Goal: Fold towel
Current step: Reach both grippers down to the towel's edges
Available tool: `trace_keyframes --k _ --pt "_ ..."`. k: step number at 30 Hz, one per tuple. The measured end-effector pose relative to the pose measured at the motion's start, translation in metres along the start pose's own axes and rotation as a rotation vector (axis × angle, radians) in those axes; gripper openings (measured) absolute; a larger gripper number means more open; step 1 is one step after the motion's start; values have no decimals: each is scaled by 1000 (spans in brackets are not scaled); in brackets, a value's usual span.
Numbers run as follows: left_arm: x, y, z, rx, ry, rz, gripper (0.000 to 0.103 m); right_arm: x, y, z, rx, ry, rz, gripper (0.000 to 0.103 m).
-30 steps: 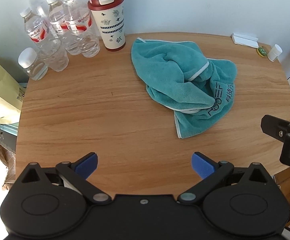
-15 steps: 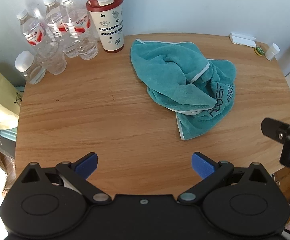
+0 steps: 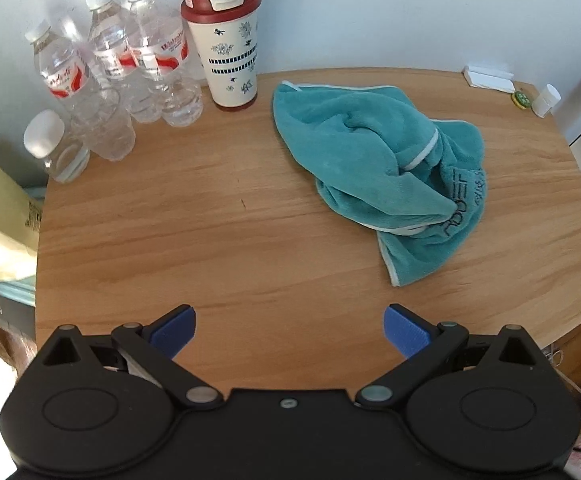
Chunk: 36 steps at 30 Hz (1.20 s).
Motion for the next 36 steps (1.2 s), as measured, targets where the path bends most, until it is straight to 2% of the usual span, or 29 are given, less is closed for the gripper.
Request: trace_keyframes --k 5,9,13,19,25,26,29,36 --pt "10 2 5 8 -3 -8 102 5 -4 18 28 -11 -10 102" --pt "16 6 23 4 -43 -18 102 18 -8 34 10 -37 -49 100" --pt "21 11 48 3 -39 -11 102 31 -7 54 -5 -44 -78 91" --pt "31 27 88 12 -39 48 102 52 -3 87 -34 -55 -116 85" --pt "45 37 113 -19 -46 44 102 73 -1 108 -76 -31 -154 78" --pt "46 39 115 -18 -46 50 102 76 -1 110 -88 -28 -158 77" --pt "56 49 120 -29 -59 137 102 85 -4 115 -105 -25 -174 77" --pt "80 71 136 -38 -88 215 102 100 -4 127 -148 -37 -208 77"
Point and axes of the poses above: each gripper's, at about its wrist camera, not at the fingertips, and x roughly the way its jaws point, z to its right, y to its top, the point moved 7 cm from there along x, roughly the way its jaws point, and after that the axes turned 12 degrees about -x, right-handed, at the moved point
